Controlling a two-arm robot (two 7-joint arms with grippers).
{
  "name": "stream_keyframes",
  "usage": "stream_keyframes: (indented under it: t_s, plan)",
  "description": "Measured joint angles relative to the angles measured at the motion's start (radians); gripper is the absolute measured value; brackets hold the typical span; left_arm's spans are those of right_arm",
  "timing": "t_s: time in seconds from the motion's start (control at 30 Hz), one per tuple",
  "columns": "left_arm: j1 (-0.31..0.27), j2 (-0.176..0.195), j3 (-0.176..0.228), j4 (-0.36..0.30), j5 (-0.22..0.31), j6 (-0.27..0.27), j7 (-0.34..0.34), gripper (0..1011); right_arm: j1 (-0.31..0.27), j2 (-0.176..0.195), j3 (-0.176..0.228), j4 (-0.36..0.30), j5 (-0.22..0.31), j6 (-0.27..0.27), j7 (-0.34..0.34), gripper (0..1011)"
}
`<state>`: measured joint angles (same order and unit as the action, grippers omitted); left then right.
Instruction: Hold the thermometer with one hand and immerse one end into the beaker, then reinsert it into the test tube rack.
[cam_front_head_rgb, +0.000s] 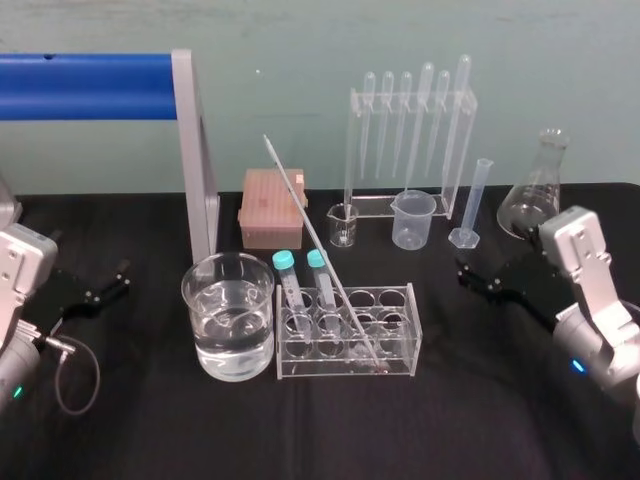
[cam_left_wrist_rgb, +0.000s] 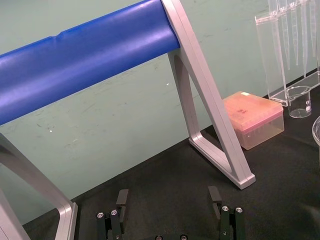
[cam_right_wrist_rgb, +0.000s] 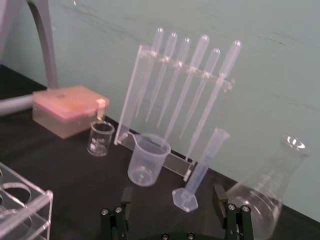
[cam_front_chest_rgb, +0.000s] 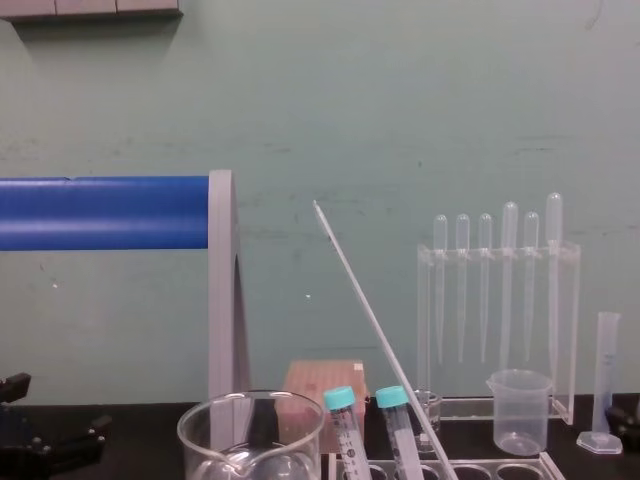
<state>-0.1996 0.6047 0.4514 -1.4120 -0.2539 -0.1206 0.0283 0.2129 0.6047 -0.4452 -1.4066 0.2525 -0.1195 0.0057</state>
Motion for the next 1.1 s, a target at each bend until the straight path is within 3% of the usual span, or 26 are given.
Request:
stream_keyframes:
  t_s: [0.13,0.23,0.27,0.3,0.4,0.57,0.77,0.93,1.1]
  plan:
    - [0.000,0.000,0.000,0.000,0.000,0.000,0.000,1008,0.010,0.000,0.034,-0.020,0.083,0.029,0.080,1002]
    - [0.000,0.000,0.000,0.000,0.000,0.000,0.000,1008,0.021,0.005,0.080,-0.069,0.219,0.107,0.205,1002]
    - [0.000,0.000,0.000,0.000,0.000,0.000,0.000,1008,0.021,0.005,0.080,-0.069,0.219,0.107,0.205,1002]
    - [0.000,0.000,0.000,0.000,0.000,0.000,0.000,1008,0.028,0.009,0.095,-0.092,0.268,0.144,0.252,1002]
    - [0.000,0.000,0.000,0.000,0.000,0.000,0.000,1008,0.042,0.015,0.117,-0.140,0.343,0.215,0.328,1002]
    - [0.000,0.000,0.000,0.000,0.000,0.000,0.000,1008,0.069,0.027,0.121,-0.206,0.409,0.295,0.423,1002]
    - [0.000,0.000,0.000,0.000,0.000,0.000,0.000,1008,0.127,0.036,0.073,-0.250,0.456,0.361,0.511,1002]
    - [0.000,0.000,0.000,0.000,0.000,0.000,0.000,1008,0.195,0.013,0.003,-0.227,0.436,0.383,0.536,1002]
    - [0.000,0.000,0.000,0.000,0.000,0.000,0.000,1008,0.273,-0.032,-0.075,-0.164,0.396,0.398,0.543,1002]
